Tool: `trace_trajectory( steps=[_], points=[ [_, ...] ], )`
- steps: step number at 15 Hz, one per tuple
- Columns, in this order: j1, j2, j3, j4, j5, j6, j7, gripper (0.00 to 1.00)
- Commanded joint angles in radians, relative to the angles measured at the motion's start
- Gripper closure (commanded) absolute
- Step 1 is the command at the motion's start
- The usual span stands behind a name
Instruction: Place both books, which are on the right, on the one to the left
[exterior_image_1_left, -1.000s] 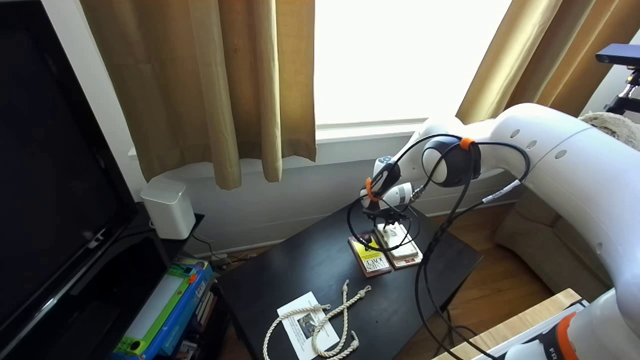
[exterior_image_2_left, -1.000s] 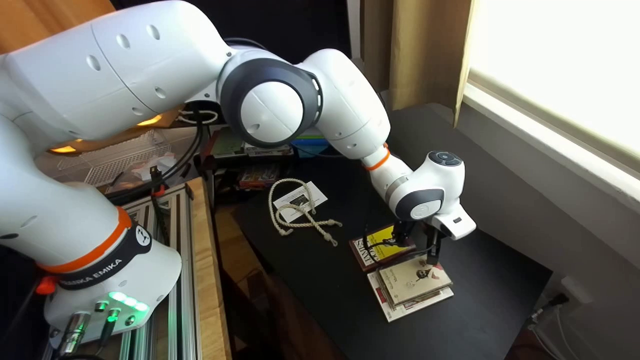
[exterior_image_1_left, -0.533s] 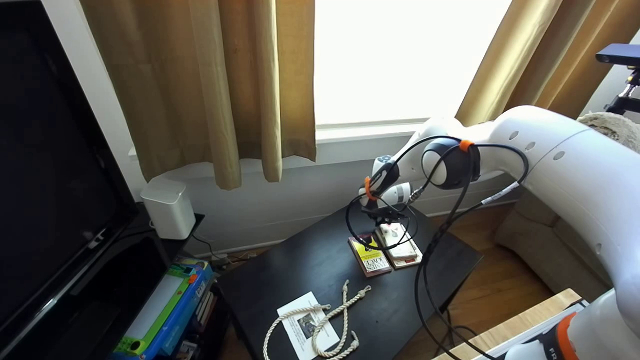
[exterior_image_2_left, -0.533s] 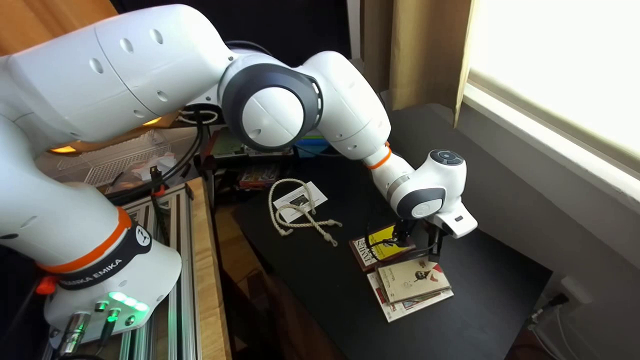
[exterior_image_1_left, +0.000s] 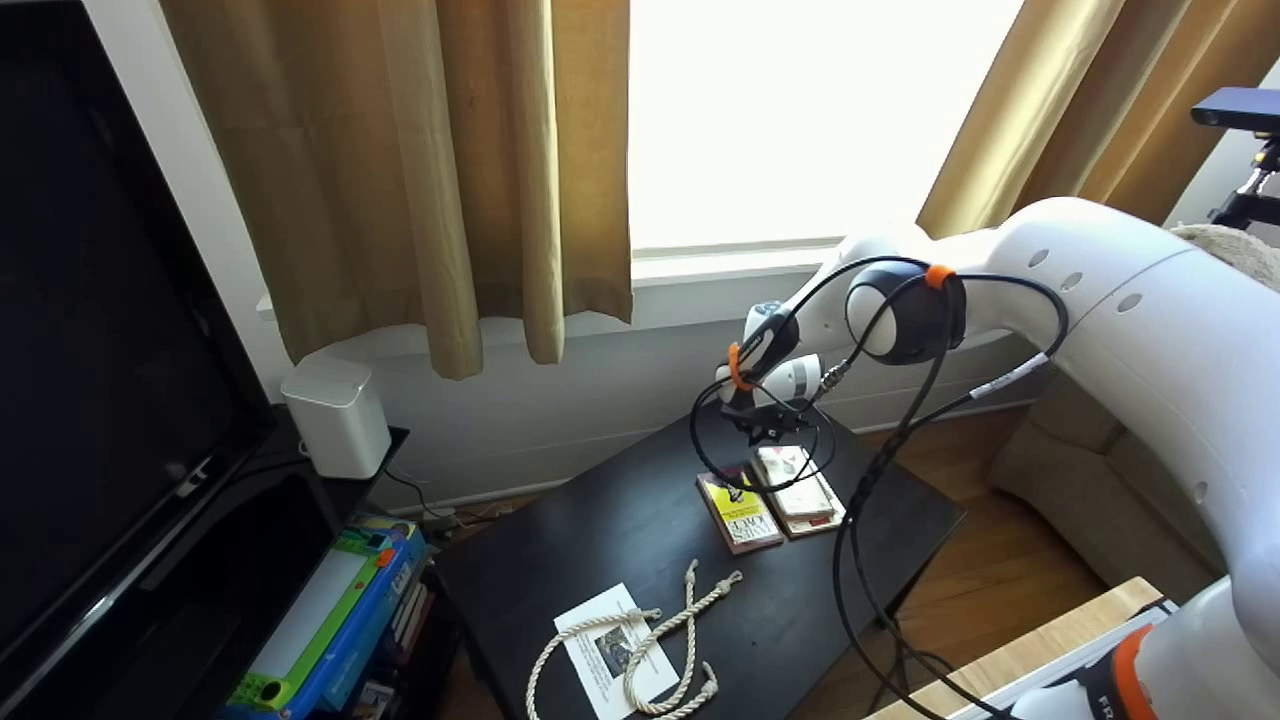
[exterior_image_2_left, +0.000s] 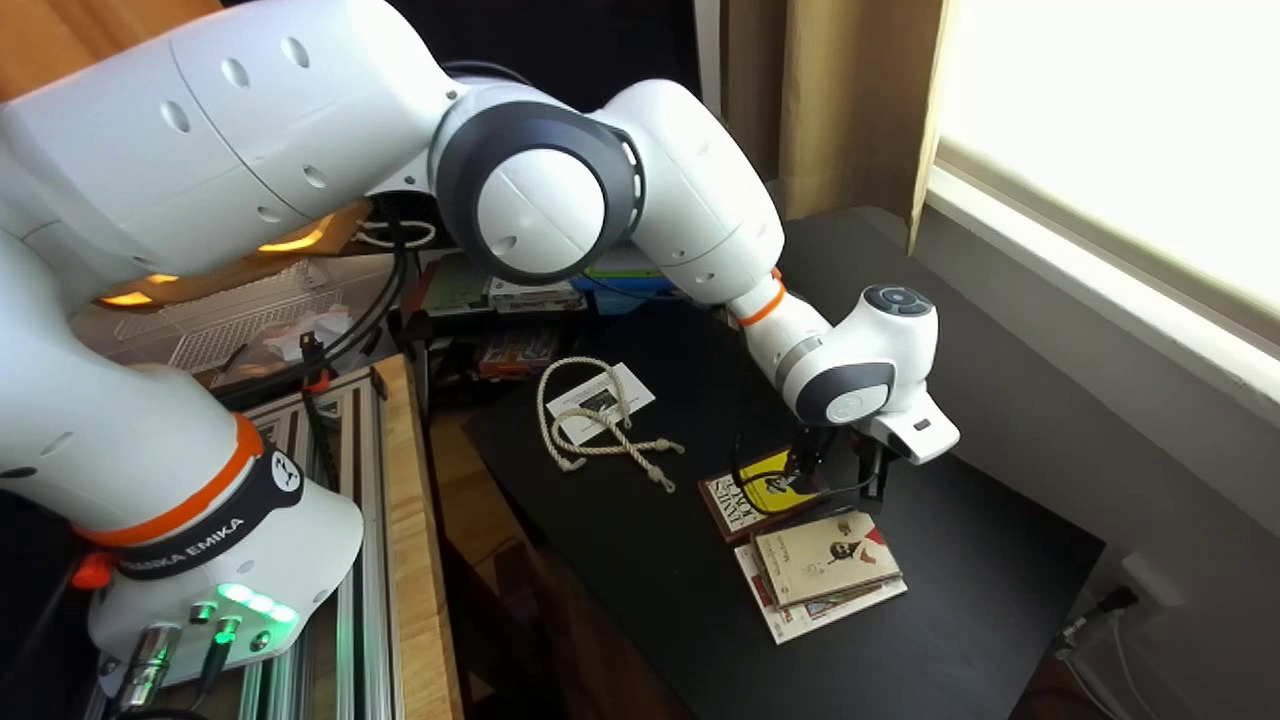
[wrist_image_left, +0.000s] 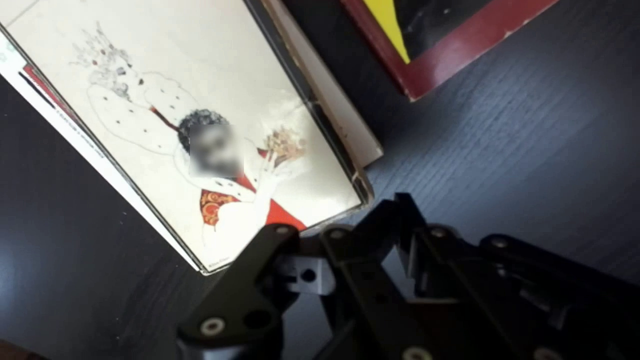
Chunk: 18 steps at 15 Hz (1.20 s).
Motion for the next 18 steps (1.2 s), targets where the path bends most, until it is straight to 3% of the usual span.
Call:
trace_trajectory(
  steps=[1,2,4,8,12,13,18],
  points=[
    [-0.009,-0.097,0.022,-0.104,0.000,-0.044,-0.041,0.99],
    [-0.007,-0.102,0.018,-0.105,0.001,-0.058,-0.037,0.70],
    [-0.006,-0.093,0.016,-0.088,0.032,-0.090,-0.065,0.64],
    [0.022,-0.044,-0.026,-0.036,0.010,-0.190,-0.035,0.33],
    [0.045,-0.006,-0.068,-0.013,-0.016,-0.214,-0.023,0.05],
    [0.049,0.005,-0.078,-0.010,-0.020,-0.192,-0.021,0.00],
    [0.048,0.074,-0.089,0.036,0.014,-0.029,0.031,0.00]
  ],
)
